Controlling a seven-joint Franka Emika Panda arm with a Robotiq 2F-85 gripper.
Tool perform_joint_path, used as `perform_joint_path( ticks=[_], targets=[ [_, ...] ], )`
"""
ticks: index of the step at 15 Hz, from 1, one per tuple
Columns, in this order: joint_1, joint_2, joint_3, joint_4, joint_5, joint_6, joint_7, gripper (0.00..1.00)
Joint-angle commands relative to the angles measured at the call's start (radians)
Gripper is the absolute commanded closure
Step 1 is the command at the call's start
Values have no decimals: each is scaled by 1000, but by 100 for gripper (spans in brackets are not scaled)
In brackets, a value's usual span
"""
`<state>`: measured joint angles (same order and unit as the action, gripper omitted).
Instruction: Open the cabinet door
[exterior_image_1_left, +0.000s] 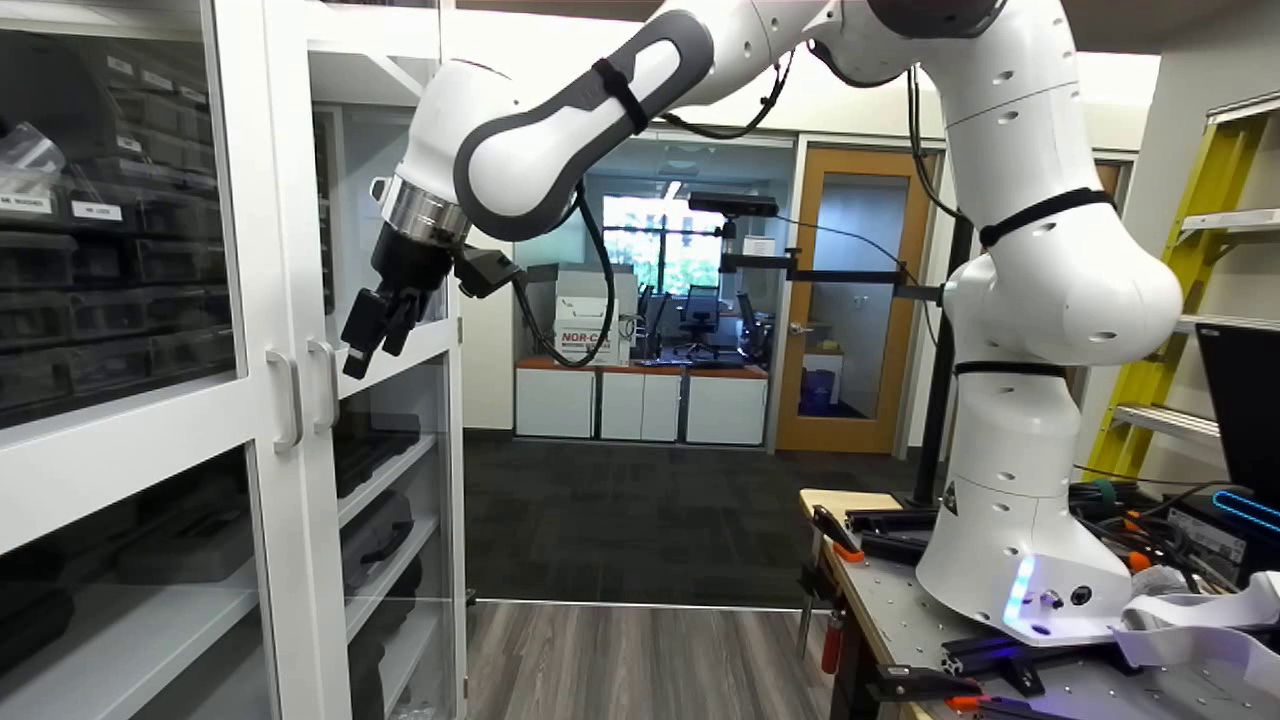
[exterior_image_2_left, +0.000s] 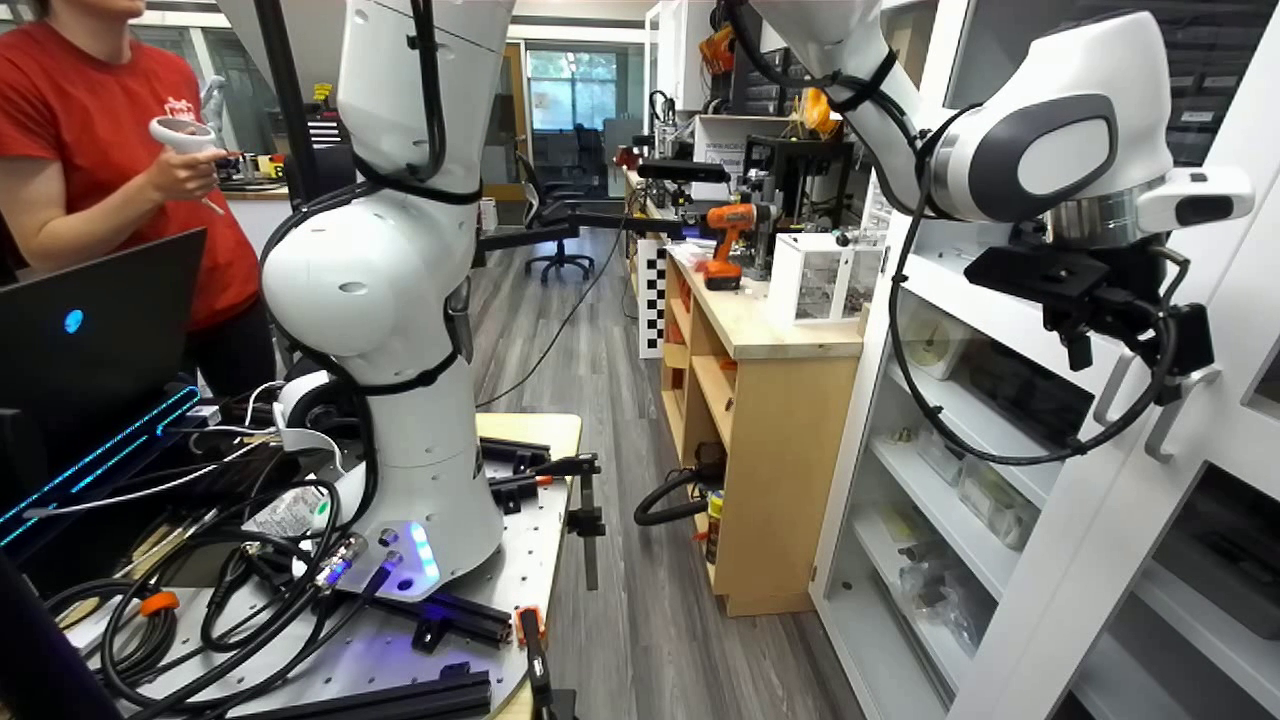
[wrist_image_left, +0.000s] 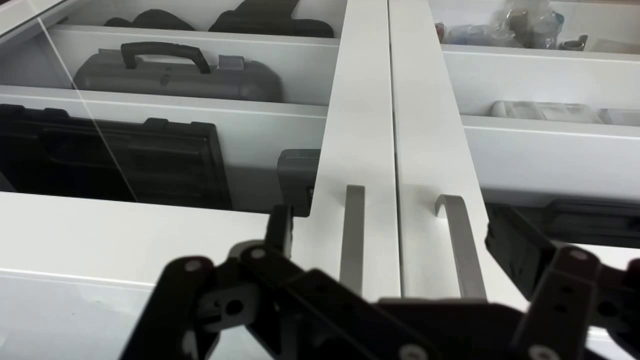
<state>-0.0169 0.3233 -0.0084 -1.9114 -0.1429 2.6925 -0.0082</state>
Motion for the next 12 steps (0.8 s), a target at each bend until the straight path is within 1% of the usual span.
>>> perform_joint_path(
  ticks=[1, 3, 12],
  targets=[
    [14, 3, -17, -2, -10, 22, -1, 0],
    [20, 11, -27, 3, -24, 47, 13, 0],
    [17, 57, -43, 25, -14, 125, 13, 0]
  ],
)
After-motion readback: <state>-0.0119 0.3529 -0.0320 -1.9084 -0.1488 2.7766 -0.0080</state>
